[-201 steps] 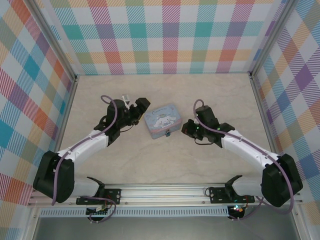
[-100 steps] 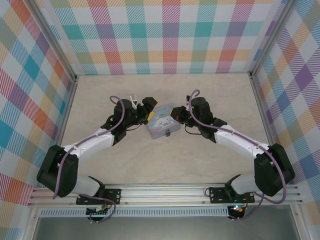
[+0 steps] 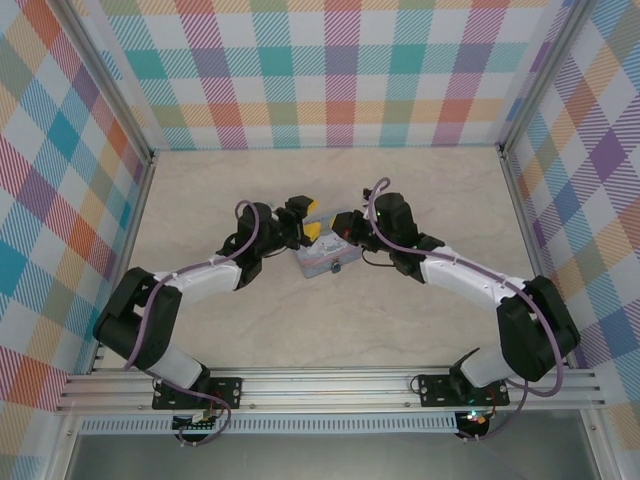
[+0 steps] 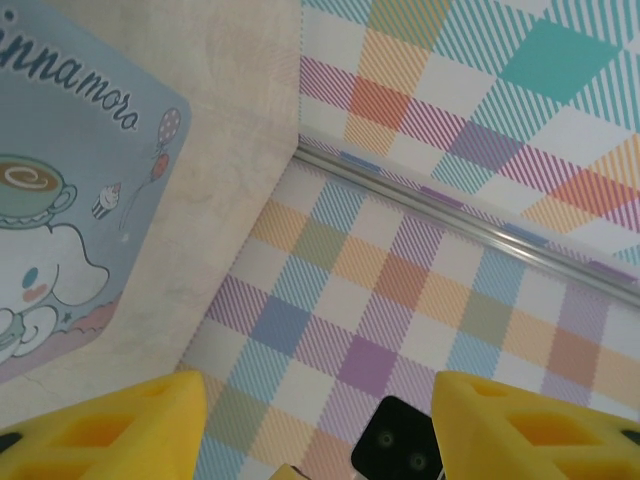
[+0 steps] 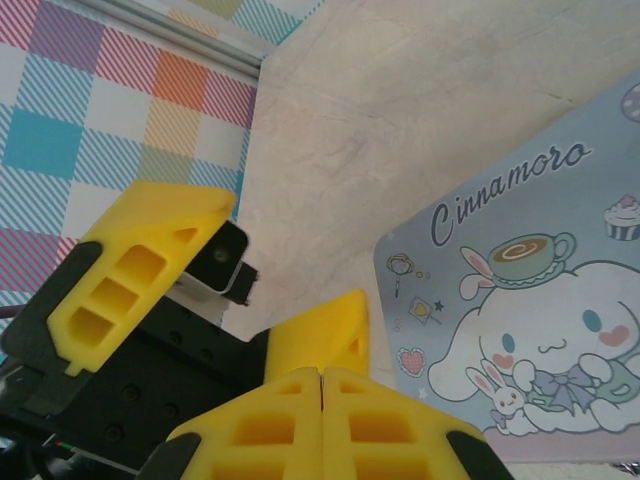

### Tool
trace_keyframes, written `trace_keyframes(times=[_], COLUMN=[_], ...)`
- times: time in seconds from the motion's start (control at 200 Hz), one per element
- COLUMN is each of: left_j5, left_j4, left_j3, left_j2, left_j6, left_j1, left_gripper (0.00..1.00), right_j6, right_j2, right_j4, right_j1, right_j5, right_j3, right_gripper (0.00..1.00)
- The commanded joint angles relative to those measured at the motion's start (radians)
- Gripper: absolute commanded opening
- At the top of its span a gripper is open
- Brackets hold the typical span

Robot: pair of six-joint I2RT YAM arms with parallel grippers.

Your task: Unlock a padlock with a key

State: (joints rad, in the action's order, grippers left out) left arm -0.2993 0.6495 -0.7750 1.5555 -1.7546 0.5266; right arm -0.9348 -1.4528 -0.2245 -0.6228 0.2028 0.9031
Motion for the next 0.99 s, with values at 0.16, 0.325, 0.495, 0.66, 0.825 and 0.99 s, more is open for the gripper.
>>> trace_keyframes(times=[0.16,0.325,0.495,0.66,0.825,0.99], left_j5=[-0.037,-0.038,-0.039,-0.035,-0.034,-0.027], left_j4=[0.141,0.148,0.167,0.174,0.168,0.168], left_j3=[0.025,0.030,0.041,0.043,0.045,0.048], left_j2=[0.060,0.054,0.057,0.057,0.056,0.059], left_j6=[-0.192,-0.200,-0.218,-0.215,-0.208,-0.207], left_j1=[0.032,0.033,0.035,0.035,0.035,0.035], left_gripper=[0.59,0.54,0.47,0.39,0.31,0.22], right_j6=[0.014,0.014,0.011,0.008,0.016,0.014], right_j2=[-0.019,-0.032,-0.045,-0.045,-0.031,-0.016], right_j4=[-0.070,-0.065,-0.061,-0.057,-0.041,-0.030], right_j1=[-0.016,-0.017,-0.021,-0.023,-0.023,-0.023], right_j5=[0.005,0.013,0.017,0.012,0.002,-0.006], right_j3=[0.052,0.061,0.065,0.063,0.061,0.047], right_gripper=[0.00,0.00,0.00,0.00,0.00,0.00])
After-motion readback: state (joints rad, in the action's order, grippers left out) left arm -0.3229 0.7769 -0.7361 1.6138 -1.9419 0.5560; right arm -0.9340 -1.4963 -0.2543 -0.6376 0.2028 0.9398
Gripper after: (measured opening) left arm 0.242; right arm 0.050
